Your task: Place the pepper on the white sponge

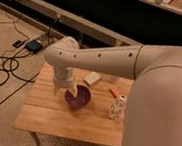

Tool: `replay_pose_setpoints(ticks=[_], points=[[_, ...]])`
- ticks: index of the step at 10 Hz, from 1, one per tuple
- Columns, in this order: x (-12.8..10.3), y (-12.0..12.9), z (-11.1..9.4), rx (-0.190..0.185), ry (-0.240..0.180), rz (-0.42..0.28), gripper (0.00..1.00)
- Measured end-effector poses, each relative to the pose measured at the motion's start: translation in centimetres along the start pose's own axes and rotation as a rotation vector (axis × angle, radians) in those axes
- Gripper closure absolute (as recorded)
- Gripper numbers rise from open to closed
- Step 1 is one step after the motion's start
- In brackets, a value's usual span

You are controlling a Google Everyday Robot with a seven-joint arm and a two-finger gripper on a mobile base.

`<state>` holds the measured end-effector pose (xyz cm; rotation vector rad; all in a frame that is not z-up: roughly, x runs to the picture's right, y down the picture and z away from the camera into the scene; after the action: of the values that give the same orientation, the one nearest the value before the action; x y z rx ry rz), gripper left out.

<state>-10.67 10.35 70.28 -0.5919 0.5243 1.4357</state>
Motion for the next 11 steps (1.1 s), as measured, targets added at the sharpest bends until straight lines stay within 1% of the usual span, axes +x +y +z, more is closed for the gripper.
replay_pose_setpoints(ticks=[6,7,9,11], points=[[0.0,0.0,0.0,0.001,0.0,-0.001,0.35],[0.1,-0.2,0.1,0.008,0.006,0.0,0.35],[0.2,-1.7,0.6,0.029,0.024,-0.002,0.35],[0.2,-4.2,0.9,0.058,0.023,-0.005,0.35]])
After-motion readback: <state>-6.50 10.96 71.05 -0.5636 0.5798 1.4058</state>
